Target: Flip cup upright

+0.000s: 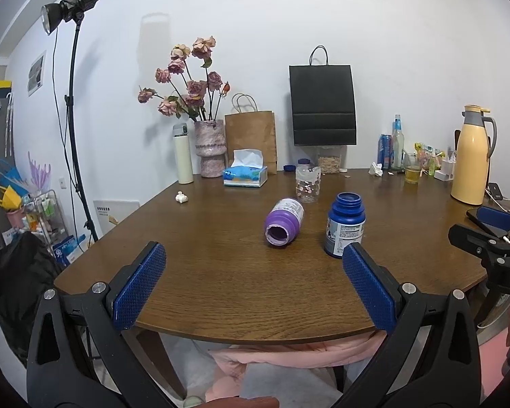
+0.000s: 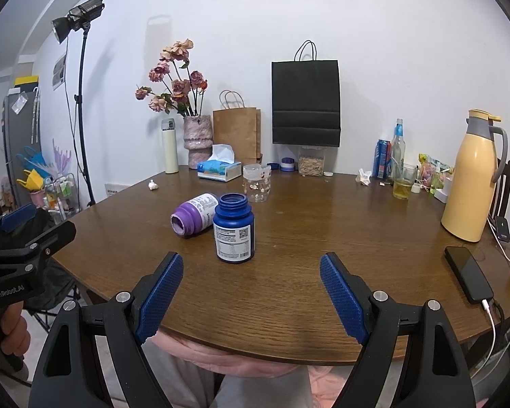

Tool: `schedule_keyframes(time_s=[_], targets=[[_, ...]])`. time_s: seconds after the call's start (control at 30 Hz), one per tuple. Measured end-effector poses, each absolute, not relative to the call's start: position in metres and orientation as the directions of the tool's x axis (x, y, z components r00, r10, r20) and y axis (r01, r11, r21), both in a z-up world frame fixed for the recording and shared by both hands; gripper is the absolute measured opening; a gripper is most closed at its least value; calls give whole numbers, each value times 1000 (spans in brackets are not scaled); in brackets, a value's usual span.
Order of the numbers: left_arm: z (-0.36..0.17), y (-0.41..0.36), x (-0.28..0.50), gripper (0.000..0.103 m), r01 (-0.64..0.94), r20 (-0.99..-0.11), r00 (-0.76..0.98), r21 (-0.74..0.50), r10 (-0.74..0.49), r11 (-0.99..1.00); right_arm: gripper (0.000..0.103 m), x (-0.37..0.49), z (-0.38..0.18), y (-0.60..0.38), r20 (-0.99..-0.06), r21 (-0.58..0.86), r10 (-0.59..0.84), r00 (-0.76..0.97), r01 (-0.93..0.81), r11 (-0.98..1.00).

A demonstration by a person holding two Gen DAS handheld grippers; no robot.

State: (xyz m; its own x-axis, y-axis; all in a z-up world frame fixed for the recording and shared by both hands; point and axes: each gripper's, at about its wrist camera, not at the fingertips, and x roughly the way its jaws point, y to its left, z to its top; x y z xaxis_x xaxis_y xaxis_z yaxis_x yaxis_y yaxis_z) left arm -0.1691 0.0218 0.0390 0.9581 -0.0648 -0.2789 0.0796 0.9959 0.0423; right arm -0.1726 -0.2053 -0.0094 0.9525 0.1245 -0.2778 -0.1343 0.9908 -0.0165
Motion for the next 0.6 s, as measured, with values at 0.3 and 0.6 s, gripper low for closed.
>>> schedule_keyframes(time_s=[0.3,0.6], targets=[[42,22,-164,103,73,-294,954,33,-60,997,87,-171,-12,-205,-287,-5,129,949,-136,991],[45,23,-166,103,73,-279,958,26,-63,997,87,-170,-11,-200,-275,-30,128,953,-141,990]])
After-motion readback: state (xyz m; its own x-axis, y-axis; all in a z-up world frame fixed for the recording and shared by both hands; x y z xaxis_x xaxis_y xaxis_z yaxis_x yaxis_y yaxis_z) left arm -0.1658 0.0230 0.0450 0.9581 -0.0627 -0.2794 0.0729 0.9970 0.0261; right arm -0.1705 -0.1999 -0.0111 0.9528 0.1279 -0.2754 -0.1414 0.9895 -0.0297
